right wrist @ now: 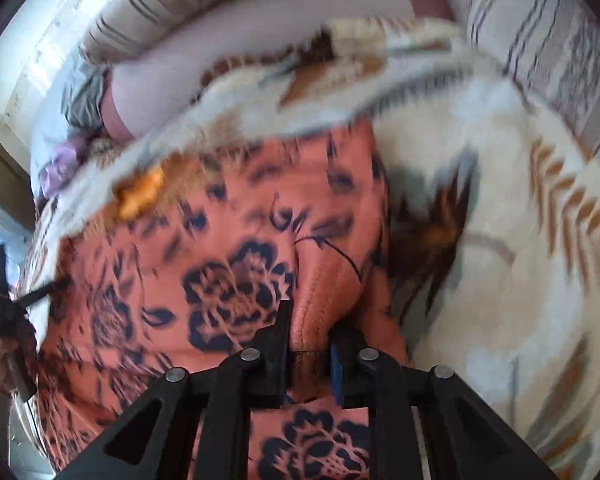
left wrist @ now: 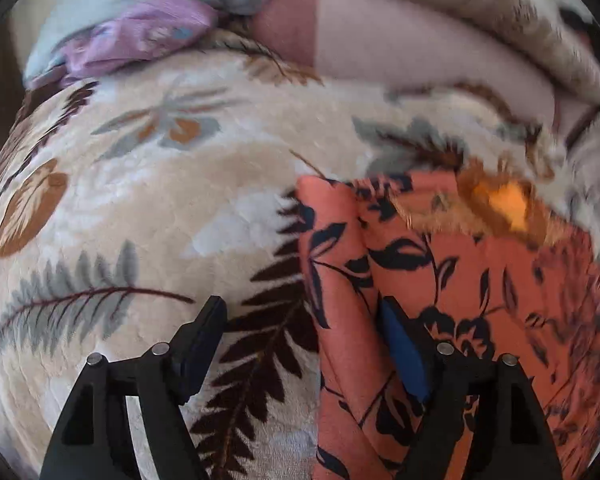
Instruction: Fold small clothes
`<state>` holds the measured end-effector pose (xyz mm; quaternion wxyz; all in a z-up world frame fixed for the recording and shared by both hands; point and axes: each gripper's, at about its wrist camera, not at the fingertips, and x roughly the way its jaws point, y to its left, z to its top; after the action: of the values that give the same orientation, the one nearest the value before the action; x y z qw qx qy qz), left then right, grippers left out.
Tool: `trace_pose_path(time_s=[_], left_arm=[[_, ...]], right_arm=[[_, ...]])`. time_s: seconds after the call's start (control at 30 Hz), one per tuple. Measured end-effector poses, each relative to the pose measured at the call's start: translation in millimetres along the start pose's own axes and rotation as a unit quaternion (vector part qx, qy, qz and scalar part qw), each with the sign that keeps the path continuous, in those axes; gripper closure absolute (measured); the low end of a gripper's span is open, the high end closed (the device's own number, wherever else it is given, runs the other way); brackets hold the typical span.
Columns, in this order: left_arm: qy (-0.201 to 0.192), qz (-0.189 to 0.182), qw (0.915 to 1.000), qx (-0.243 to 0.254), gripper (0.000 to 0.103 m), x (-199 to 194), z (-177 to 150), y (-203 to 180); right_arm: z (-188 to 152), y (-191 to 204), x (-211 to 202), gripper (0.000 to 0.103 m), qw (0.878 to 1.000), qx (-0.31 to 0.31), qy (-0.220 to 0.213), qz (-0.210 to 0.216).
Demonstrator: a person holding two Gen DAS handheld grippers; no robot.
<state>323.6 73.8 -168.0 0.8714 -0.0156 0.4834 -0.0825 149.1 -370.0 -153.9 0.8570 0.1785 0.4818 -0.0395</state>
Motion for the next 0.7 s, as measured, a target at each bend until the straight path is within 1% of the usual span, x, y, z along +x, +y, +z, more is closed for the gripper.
trace_pose_path(time_s=[0.03,0.07,0.1,0.13,0.17,0.2,0.23,0.27,0.3,0.33,0.37,0.4,0.43,0.47,0.5,0.53,0.57,0.6,0.63,0.7], left_arm=[[0.0,-0.002,0.9999,-0.014,0.023,-6,-1,4],[-0.005,-0.018,0.9995,-0.024,0.023,-12,0,9],[-0.009,-0.03,0.9991,-0.029,0.023,-15,1,12],[-0.007,-0.032,0.9989,-0.033,0.023,-14,1,14],[0.008,-0.028,0.999,-0.034,0.026,-8,1,16],[0.03,-0.025,0.9987,-0.034,0.027,4,-1,15],[0.021,-0.022,0.999,-0.031,0.028,9,-2,9],[0.014,-0.019,0.9993,-0.028,0.032,8,-1,7],[0.009,-0.074,0.9972,-0.007,0.057,7,2,5],[0.018,-0.107,0.994,-0.013,0.087,6,5,4],[0.027,-0.117,0.9926,-0.019,0.089,4,8,1],[0.02,-0.103,0.9944,-0.011,0.089,2,10,-5],[0.011,-0.096,0.9953,-0.002,0.088,-1,12,-8],[0.003,-0.093,0.9956,0.003,0.068,-2,13,-11],[0.002,-0.089,0.996,0.004,0.052,0,13,-12],[0.004,-0.082,0.9967,0.002,0.044,7,14,-13],[0.017,-0.077,0.9968,0.009,0.074,17,11,-13],[0.023,-0.082,0.9962,0.018,0.079,21,10,-11],[0.012,-0.085,0.9961,0.017,0.083,20,10,-10],[0.006,-0.083,0.9965,0.013,0.085,17,12,-10]], right_arm=[[-3,-1,-4,0.081,1.0,-0.006,-0.013,0.006],[-2,-2,-10,0.077,1.0,-0.006,-0.019,0.012],[0,-5,-15,0.074,0.999,0.002,-0.026,0.02],[2,-8,-20,0.069,0.999,0.011,-0.035,0.028],[5,-11,-25,0.06,0.998,0.023,-0.044,0.036],[9,-16,-26,0.047,0.997,0.04,-0.052,0.042],[12,-22,-23,0.023,0.996,0.059,-0.053,0.049],[16,-25,-14,0.021,0.995,0.068,-0.038,0.059],[22,-22,-3,0.024,0.995,0.067,-0.018,0.071],[26,-20,5,0.037,0.996,0.054,-0.006,0.066],[29,-16,8,0.06,0.999,0.036,0.0,0.036],[33,-13,9,0.069,1.0,0.024,0.006,0.019],[36,-12,6,0.078,1.0,0.02,0.007,0.02],[39,-11,0,0.084,1.0,0.014,0.003,0.016],[42,-9,-9,0.085,1.0,0.002,-0.006,0.007],[43,-7,-16,0.088,1.0,-0.007,-0.016,-0.001],[43,-7,-22,0.088,1.0,-0.015,-0.023,-0.009],[42,-6,-25,0.088,0.999,-0.021,-0.026,-0.014],[41,-7,-23,0.088,0.999,-0.025,-0.024,-0.017],[38,-11,-8,0.088,0.999,-0.036,-0.007,-0.037]])
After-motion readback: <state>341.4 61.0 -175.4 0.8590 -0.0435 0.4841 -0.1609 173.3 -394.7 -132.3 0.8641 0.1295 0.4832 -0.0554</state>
